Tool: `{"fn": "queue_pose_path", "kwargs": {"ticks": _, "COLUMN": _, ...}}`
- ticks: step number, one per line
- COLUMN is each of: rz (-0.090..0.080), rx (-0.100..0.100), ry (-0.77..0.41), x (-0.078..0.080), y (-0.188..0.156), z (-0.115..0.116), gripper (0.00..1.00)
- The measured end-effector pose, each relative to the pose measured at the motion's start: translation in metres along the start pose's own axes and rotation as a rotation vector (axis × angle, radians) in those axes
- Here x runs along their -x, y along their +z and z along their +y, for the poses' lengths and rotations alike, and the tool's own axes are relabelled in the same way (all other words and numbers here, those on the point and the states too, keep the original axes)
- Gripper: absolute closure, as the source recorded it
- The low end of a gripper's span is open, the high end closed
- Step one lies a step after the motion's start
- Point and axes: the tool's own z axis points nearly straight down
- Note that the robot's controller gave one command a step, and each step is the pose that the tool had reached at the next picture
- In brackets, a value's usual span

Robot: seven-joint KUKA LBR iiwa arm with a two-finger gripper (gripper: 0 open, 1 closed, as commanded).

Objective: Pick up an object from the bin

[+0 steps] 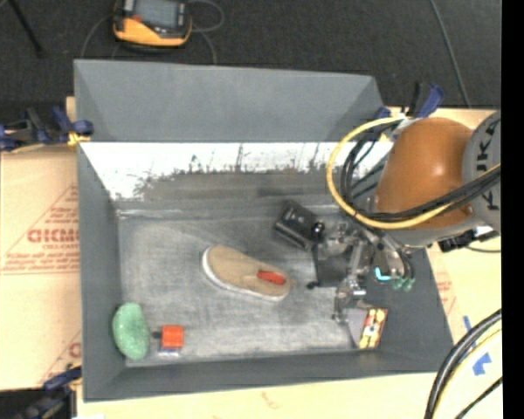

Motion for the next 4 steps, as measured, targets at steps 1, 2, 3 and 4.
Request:
{"fn": "queue_pose_path", "kwargs": {"ticks": 1, "rz": -0.006, "rx": -0.001, "ry": -0.002, "x": 0.001, "y": -0.004, "z": 0.000, "gripper": 0.00}}
{"fn": "queue_pose_path", "kwargs": {"ticks": 2, "rz": -0.013, "rx": -0.002, "ry": -0.083, "x": 0.010, "y": 0.019, "z": -0.003, "gripper": 0.00}}
{"fn": "queue_pose_path", "kwargs": {"ticks": 3, "rz": -0.011, "rx": -0.002, "ry": -0.235, "x": 0.032, "y": 0.069, "z": -0.002, "gripper": 0.00}}
{"fn": "queue_pose_path", "kwargs": {"ticks": 4, "rz": -0.009, "rx": -0.001, "ry": -0.283, "x": 0.037, "y": 0.097, "z": -0.006, "gripper": 0.00}}
